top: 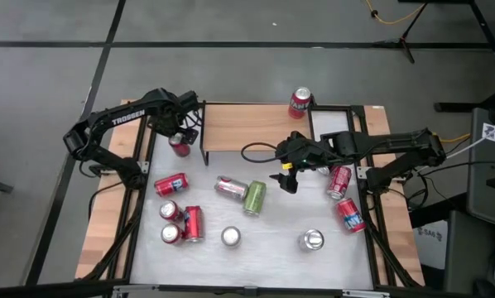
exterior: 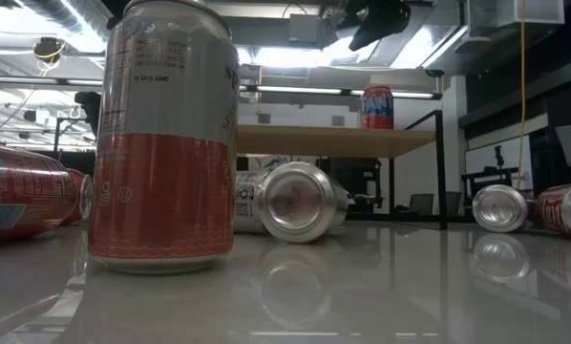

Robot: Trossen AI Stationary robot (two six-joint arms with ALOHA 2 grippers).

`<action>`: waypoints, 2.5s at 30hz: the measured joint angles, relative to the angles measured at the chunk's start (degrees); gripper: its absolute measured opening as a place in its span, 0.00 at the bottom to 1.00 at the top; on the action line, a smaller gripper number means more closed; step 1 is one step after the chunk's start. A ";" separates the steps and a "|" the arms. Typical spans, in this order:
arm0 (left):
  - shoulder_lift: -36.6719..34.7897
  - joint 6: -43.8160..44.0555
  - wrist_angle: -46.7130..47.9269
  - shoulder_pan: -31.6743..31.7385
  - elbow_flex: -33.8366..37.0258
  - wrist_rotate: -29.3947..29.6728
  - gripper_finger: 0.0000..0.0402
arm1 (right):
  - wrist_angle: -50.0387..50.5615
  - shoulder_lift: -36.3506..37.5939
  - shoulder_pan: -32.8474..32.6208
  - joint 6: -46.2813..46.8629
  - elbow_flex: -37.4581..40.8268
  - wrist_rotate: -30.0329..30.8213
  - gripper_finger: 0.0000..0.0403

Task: Place canned beverage on shelf
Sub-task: Put the red black soda can on the shelf

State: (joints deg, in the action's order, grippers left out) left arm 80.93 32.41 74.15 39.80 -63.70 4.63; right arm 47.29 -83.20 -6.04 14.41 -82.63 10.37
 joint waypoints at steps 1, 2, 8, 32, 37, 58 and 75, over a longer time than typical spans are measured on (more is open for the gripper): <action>0.02 0.00 -0.07 0.06 0.00 -0.05 0.84 | 0.00 0.00 0.00 0.02 0.00 0.00 0.97; 0.02 0.00 -0.07 0.13 0.00 0.02 0.84 | 0.00 0.00 0.00 0.01 0.00 0.00 0.97; 0.00 1.41 -1.33 0.27 0.00 0.20 0.84 | 0.00 0.00 0.00 0.02 0.00 0.00 0.97; -0.17 1.70 -6.39 0.32 8.48 -0.95 0.69 | -0.02 0.04 0.00 0.02 -0.02 -0.98 0.97; -0.17 0.64 -6.56 0.32 8.50 -0.69 0.70 | -0.02 0.04 0.01 0.02 -0.02 -0.98 0.97; -4.08 -10.44 6.33 0.32 -1.51 0.78 0.70 | -0.11 0.04 0.02 0.02 -0.02 -0.98 0.97; -4.24 -10.54 16.02 0.10 -33.43 -1.55 0.70 | -0.11 0.04 0.02 0.02 -0.02 -0.98 0.97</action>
State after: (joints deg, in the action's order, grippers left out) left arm 76.69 21.87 90.17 39.90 -97.14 3.08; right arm 47.18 -83.15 -6.02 14.44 -82.65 9.39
